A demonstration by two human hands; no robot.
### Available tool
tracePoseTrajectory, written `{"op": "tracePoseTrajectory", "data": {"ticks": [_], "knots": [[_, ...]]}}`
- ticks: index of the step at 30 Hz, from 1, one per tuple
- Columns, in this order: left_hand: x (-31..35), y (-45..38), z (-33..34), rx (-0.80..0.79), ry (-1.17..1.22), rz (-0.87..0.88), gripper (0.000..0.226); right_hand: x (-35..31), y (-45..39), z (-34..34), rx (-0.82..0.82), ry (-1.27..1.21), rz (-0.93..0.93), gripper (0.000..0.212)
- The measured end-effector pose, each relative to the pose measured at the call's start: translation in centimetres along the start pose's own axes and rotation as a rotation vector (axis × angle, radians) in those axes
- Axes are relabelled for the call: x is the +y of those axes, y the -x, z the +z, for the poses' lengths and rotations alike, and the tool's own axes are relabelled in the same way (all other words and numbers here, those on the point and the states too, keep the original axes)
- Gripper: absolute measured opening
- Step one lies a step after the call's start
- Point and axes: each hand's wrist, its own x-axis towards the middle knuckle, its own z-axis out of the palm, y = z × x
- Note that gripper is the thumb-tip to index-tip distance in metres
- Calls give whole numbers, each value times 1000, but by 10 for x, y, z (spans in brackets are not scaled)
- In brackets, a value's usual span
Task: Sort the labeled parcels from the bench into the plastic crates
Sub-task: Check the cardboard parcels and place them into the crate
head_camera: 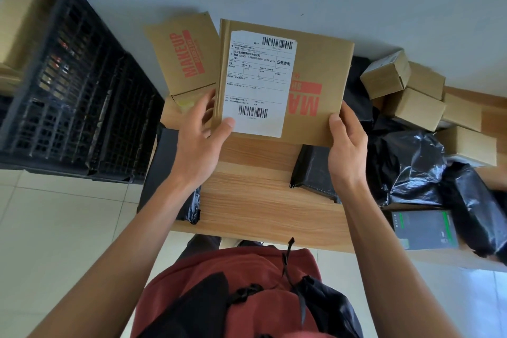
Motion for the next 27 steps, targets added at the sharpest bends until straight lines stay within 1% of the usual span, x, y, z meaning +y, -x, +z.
{"op": "tracePoseTrajectory", "data": {"ticks": [2,4,6,8,10,13,16,20,23,27], "knots": [[1,0,-2,-3,-2,3,52,2,1,4,37,-5,-2,35],[2,0,-3,-7,0,14,51,2,3,8,41,-2,-14,39],[4,0,-3,-8,-4,28,51,2,5,9,25,6,-34,51],[8,2,-1,19,-9,36,51,1,9,7,14,42,-62,68],[13,5,0,65,-4,45,54,1,12,4,23,65,-93,76],[20,11,4,120,-10,85,54,-2,16,-2,33,49,-123,75],[31,25,11,164,27,124,44,-6,19,-10,23,46,-148,72],[36,48,15,237,19,169,51,-11,26,-15,-14,39,-194,71],[29,64,10,291,-36,151,48,-14,34,-13,-63,22,-231,72],[30,90,-4,411,-62,108,49,-20,46,0,-133,-6,-287,71]]}}
